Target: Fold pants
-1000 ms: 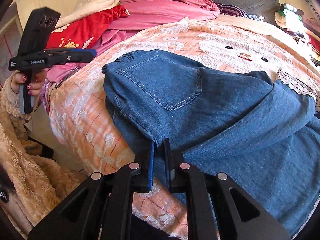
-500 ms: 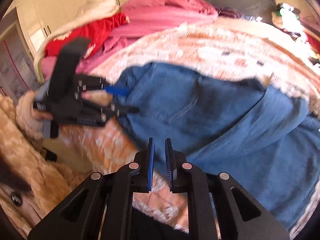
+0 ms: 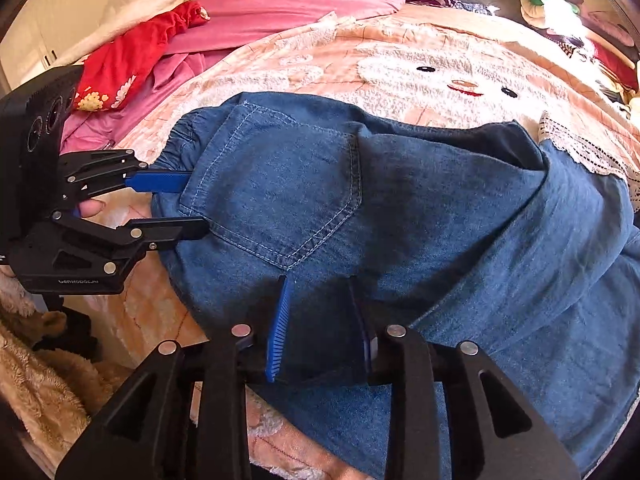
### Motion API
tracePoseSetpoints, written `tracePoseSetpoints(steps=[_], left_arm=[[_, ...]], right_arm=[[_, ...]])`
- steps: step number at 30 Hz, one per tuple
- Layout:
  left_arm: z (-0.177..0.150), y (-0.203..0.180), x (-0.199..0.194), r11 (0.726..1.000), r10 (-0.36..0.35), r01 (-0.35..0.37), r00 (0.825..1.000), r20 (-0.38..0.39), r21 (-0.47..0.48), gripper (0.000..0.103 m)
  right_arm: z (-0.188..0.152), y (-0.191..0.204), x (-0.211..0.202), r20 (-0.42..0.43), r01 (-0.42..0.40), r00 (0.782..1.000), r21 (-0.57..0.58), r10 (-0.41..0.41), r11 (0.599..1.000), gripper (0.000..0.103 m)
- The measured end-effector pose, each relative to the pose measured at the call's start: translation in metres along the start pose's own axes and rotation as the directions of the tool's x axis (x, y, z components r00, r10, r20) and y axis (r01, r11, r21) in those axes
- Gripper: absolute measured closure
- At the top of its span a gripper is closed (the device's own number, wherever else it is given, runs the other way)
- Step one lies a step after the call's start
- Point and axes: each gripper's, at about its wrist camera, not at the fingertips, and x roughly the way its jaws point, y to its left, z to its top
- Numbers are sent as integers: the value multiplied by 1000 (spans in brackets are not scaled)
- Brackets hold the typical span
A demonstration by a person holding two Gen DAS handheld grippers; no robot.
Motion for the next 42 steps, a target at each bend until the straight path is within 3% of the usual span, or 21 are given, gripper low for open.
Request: tracePoseSetpoints(steps=[6,13,15,18,22,24,25,27,30,32,34,42], left_arm=[[11,11,-30,988,-125,132,989,83,-84,60],[36,-16,-49,978,-203,207,970,138,-18,53],[42,-31,-42,969,-246,247,961,125,5,53],[49,-55,-24,953,-302,300,949,94,36,53],[61,-78,3,927,-375,374,926,37,29,53],[66,-87,15,910,-413,413,910,18,25,53],[68,-91,20,911,-413,413,911,6,19,54],[72,-98,30,905,-426,426,905,-12,19,63],[75,-103,49,913,-407,407,912,-47,-9,69],[76,-101,58,914,-405,403,913,-56,-39,83],[76,-102,63,912,-410,407,910,-59,-54,88],[72,-108,68,912,-410,407,910,-60,-54,88]], right_arm=[[-3,-16,-38,92,-21,996,70,14,997,66],[-6,-49,-90,187,90,975,169,-122,981,63],[-5,-59,-99,196,137,965,194,-175,971,61],[-1,-78,-111,214,178,949,239,-231,955,49],[13,-103,-114,208,212,939,278,-274,937,49],[24,-114,-109,197,227,936,288,-290,930,48],[31,-119,-105,186,243,934,291,-304,925,48],[45,-126,-96,169,262,934,280,-316,924,48],[65,-137,-78,139,276,937,265,-320,924,48],[77,-141,-62,110,293,938,248,-328,923,48],[88,-146,-46,76,314,938,234,-339,920,48],[120,-170,16,-42,388,920,219,-389,895,48]])
